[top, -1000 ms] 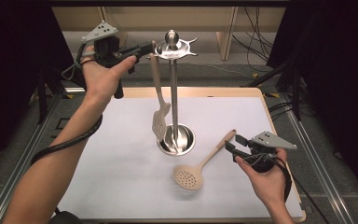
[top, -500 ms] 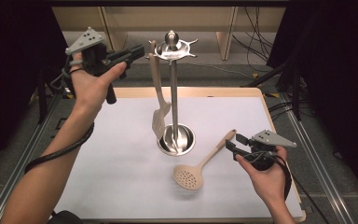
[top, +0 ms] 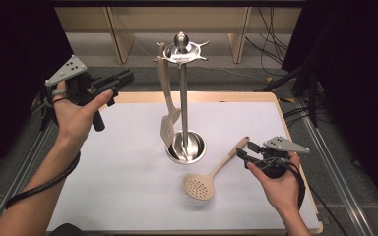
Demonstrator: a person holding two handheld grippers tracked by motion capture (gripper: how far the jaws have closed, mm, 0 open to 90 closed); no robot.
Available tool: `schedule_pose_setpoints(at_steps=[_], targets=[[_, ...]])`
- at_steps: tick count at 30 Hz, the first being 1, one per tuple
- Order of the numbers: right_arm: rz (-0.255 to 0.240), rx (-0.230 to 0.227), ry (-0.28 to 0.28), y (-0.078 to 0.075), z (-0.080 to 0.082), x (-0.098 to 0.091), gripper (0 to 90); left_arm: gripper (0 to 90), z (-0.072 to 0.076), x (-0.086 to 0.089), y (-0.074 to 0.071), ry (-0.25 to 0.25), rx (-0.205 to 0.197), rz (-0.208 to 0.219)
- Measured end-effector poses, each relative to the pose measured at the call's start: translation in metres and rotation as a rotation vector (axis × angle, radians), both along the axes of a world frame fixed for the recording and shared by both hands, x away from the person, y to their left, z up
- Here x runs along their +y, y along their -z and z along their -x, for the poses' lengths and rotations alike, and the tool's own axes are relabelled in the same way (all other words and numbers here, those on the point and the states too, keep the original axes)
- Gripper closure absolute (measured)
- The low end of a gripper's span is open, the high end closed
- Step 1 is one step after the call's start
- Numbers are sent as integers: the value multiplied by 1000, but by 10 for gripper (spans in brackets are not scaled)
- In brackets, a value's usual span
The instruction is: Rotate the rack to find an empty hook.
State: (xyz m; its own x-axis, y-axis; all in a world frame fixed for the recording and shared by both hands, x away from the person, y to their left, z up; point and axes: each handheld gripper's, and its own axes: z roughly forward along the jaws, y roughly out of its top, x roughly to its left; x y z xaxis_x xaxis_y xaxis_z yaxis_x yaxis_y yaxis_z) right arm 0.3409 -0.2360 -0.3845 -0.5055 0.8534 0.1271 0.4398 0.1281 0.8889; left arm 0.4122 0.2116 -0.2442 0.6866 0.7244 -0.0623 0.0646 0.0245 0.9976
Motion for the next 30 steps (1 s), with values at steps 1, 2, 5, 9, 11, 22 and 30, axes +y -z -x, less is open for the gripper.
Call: schedule_pose_setpoints(at_steps=[1,2,5,9,11,22,30], targets=[[9,-7,4,1,0,1,520,737,1,0,3,0,2,-8],[-2,14,1,1,2,2,525,715,2,0,6,2,6,-17],[27,62,-7,2,1,2,546,670,7,0,18,8,30,-25],[10,148,16,6,3,1,573,595,18,-3,43,41,105,-58],[26,161,15,10,3,-2,573,581,25,-8,58,69,152,-81],[31,209,4,16,5,2,568,539,48,-47,132,209,382,-176],[57,283,16,23,3,4,557,547,50,-75,165,278,475,-257]])
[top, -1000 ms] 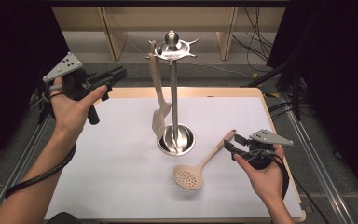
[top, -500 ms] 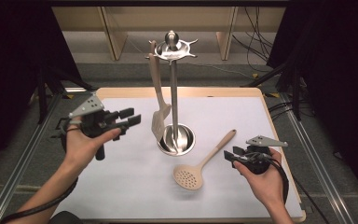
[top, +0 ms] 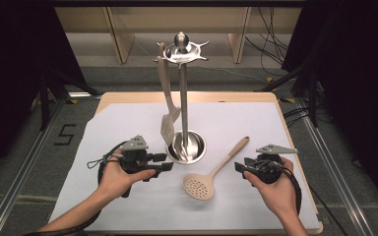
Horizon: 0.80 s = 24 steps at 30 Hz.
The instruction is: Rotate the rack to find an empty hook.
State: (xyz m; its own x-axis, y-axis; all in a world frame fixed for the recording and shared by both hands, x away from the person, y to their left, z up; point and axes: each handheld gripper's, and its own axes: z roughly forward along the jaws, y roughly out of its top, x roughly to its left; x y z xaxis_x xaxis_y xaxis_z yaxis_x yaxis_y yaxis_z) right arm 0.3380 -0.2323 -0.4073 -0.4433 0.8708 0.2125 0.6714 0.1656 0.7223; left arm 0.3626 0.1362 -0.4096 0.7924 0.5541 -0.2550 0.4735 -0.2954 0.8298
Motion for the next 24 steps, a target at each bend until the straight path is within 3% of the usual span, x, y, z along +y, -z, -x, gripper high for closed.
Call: schedule_pose_setpoints(at_steps=[1,4,5,7,8,9,11,13,15,16,17,19,20,21,23,24], targets=[[1,-15,-13,2,-1,0,557,560,-1,-4,4,12,10,-9],[-14,37,-1,3,-2,6,562,584,-3,-12,12,35,51,-12],[15,21,-16,4,-5,5,569,588,-3,-13,13,40,50,-13],[-24,120,27,5,-6,13,572,589,-2,-13,14,39,53,-20],[-37,137,35,8,-10,15,572,587,-1,-11,13,39,46,-21],[-19,172,48,8,-12,17,569,586,0,-10,13,35,47,-19],[10,191,54,14,-23,19,552,582,1,-5,12,22,41,-11],[-43,243,54,19,-33,23,534,579,2,0,13,7,30,-11],[-28,254,65,23,-42,28,504,574,4,5,14,-5,23,-4],[-16,263,98,26,-48,32,488,570,5,8,14,-14,22,-22],[-10,329,147,25,-51,38,477,566,6,9,15,-19,18,-6],[34,338,183,31,-61,40,475,556,6,15,16,-23,20,-20],[14,368,211,31,-65,43,474,553,6,16,17,-24,24,-20],[41,363,195,33,-68,41,471,551,6,18,18,-21,22,-26],[33,403,242,35,-72,43,469,544,5,20,19,-27,24,-26],[48,389,247,38,-74,41,471,535,4,20,20,-29,22,-27]])
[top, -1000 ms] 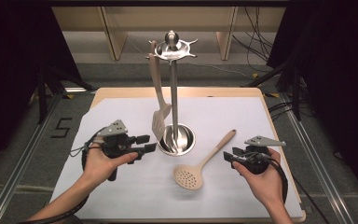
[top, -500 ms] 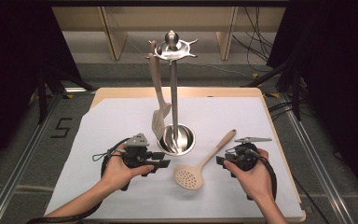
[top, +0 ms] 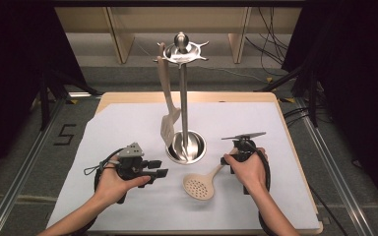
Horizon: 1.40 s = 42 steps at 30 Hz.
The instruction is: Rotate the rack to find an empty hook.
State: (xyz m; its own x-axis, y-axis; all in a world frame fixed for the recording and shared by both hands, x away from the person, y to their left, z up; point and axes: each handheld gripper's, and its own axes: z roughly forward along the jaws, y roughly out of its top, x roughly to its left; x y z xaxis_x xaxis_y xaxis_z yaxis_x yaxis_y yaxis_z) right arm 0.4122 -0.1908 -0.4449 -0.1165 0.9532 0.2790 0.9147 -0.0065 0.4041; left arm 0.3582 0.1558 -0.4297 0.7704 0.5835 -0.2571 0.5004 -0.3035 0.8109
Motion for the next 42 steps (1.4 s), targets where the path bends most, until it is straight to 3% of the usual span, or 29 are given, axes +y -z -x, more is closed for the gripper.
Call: schedule_pose_setpoints(at_steps=[4,7,8,9,10,11,13,15,16,17,21,22,23,24,25,26,27,29,30,31,32,36,37,42], targets=[[-8,47,51,3,-7,1,473,494,-1,0,-1,1,-7,-14],[8,72,54,5,-11,1,455,478,-1,-2,-1,-11,-16,-8],[-2,72,73,6,-14,2,451,474,-1,-2,-1,-12,-18,-9],[-33,108,128,6,-14,8,446,470,-1,-2,-1,-12,-19,-8],[4,103,73,8,-16,4,430,467,-1,-2,0,-11,-19,-8],[-3,112,64,9,-18,3,426,465,-1,-2,0,-9,-17,-7],[-10,111,90,9,-20,7,424,461,-2,-1,0,-10,-14,-7],[-12,139,95,10,-23,9,421,458,-2,-1,2,-14,-22,-2],[7,184,104,10,-23,12,412,457,-3,-1,2,-13,-22,-3],[30,159,42,11,-24,8,411,456,-2,-1,2,-13,-23,-3],[48,197,47,9,-30,14,412,455,-3,0,1,-8,-20,-6],[30,267,93,6,-32,19,420,455,-3,0,1,-8,-20,-6],[59,247,104,7,-32,21,442,455,-3,0,2,-8,-18,-3],[84,224,48,9,-34,18,457,455,-2,0,2,-8,-17,-3],[76,281,77,6,-34,22,466,455,-2,0,1,-4,-15,-8],[129,212,-11,9,-36,17,490,455,-2,1,1,-2,-11,-11],[120,222,35,8,-35,21,500,455,-2,1,1,-3,-11,-10],[95,282,75,5,-36,23,509,455,-2,1,2,-11,-15,-10],[95,281,76,5,-36,23,513,455,-2,1,2,-7,-18,-20],[114,244,51,7,-37,21,518,455,-2,1,3,-10,-14,-9],[114,242,51,7,-37,20,524,456,-2,1,3,-16,-17,-13],[113,289,37,5,-37,17,557,457,-2,2,2,-10,-13,-23],[127,279,23,5,-37,15,568,457,-2,1,3,-7,-13,-9],[137,319,-4,2,-32,7,655,459,-2,0,4,-3,-12,-16]])
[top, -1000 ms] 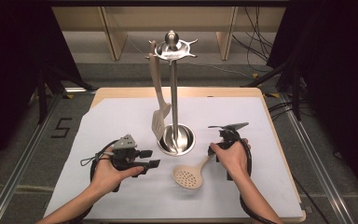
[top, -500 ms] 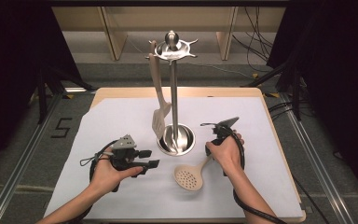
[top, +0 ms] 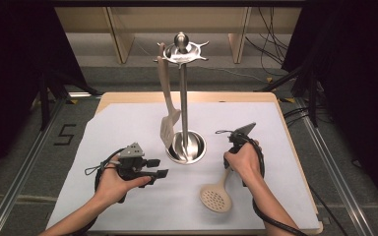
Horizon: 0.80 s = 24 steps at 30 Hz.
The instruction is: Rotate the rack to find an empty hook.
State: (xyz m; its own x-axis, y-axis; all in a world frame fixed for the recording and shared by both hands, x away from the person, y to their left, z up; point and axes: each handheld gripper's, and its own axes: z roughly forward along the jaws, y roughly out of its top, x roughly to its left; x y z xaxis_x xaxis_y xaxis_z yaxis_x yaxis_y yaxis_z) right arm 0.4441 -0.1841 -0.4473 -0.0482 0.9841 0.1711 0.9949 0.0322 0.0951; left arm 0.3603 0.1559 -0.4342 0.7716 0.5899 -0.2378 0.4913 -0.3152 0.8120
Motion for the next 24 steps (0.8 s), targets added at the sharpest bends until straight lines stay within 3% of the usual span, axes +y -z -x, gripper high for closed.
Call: schedule_pose_setpoints(at_steps=[4,5,6,7,8,10,11,15,17,18,21,22,24], targets=[[19,30,-45,-1,5,-7,730,459,0,-1,0,-1,4,-7],[-4,9,-37,1,7,-8,746,459,0,-1,0,1,1,-2],[29,33,-69,-1,8,-10,759,459,0,-1,0,1,1,-3],[10,41,-39,-1,9,-8,768,459,0,-2,0,-5,-3,-5],[19,57,-56,-2,9,-8,772,459,0,-2,0,-3,-3,-10],[32,5,-120,0,9,-12,768,459,0,-2,1,5,0,-12],[31,44,-71,-2,10,-8,765,459,0,-2,1,6,0,-12],[42,3,-105,0,12,-8,717,459,0,-2,1,11,8,-12],[55,9,-128,3,12,-9,712,460,0,-2,1,3,2,-7],[48,30,-102,2,11,-7,717,460,0,-2,1,3,2,-7],[47,22,-133,3,11,-8,741,460,-1,-2,2,7,4,-12],[37,26,-107,2,11,-6,758,461,0,-2,2,-1,-2,-10],[40,28,-107,2,11,-6,763,460,0,-2,2,-1,-1,-15]])
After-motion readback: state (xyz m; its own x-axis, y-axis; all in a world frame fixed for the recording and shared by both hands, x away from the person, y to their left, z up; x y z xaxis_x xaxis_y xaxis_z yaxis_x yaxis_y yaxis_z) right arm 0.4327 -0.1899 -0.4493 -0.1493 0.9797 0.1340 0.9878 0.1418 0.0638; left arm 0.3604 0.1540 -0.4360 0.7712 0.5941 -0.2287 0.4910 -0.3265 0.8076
